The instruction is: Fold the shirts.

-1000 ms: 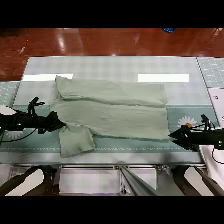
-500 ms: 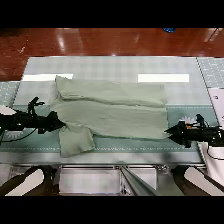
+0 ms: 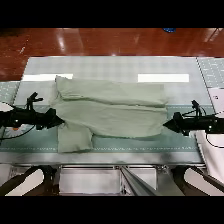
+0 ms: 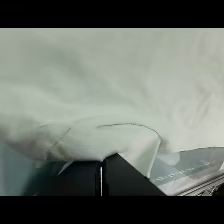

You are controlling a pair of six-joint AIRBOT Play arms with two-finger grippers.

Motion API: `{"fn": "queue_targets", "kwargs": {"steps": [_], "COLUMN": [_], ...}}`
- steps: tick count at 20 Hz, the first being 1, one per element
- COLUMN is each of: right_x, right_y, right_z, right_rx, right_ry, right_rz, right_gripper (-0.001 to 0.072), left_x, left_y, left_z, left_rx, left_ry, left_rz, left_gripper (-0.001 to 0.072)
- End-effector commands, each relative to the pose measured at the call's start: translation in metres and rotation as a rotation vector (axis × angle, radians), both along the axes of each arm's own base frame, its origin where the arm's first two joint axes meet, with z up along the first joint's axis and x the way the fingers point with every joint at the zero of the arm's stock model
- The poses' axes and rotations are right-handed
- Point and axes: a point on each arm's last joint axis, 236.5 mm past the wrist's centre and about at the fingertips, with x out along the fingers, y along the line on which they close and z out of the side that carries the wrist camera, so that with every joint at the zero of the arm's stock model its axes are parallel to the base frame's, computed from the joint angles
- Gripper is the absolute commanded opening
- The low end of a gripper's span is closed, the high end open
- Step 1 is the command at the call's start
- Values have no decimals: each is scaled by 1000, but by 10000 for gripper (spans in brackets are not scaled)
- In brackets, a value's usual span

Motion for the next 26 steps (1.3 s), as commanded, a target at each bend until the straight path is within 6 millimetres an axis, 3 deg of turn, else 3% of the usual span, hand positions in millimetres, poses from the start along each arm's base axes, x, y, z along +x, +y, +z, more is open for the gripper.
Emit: {"fn": "queue_targets", "kwargs": {"steps": [1, 4, 7, 11, 18, 23, 26], "right_x": [39, 73, 96, 136, 181, 203, 211], "right_y": [4, -6, -9, 6, -12, -19, -22], "right_z": [39, 67, 77, 73, 68, 56, 49], "right_rx": [58, 50, 38, 16, -3, 0, -1], "right_ry": [-116, -219, -257, -299, -318, -309, -304], "right_rz": [-28, -72, -57, -33, -52, -52, -57], "right_gripper": [21, 21, 21, 21, 21, 21, 21], "left_x": [28, 65, 105, 156, 227, 265, 275], "left_y": [9, 12, 16, 12, 2, 8, 5], "left_z": [24, 54, 67, 63, 52, 57, 52], "left_rx": [28, 5, -32, -143, -213, -212, -209], "left_ry": [-92, -177, -226, -211, -200, -237, -246], "left_rz": [-14, 9, 48, 95, 94, 107, 91], "left_gripper": [21, 21, 21, 21, 21, 21, 21]}}
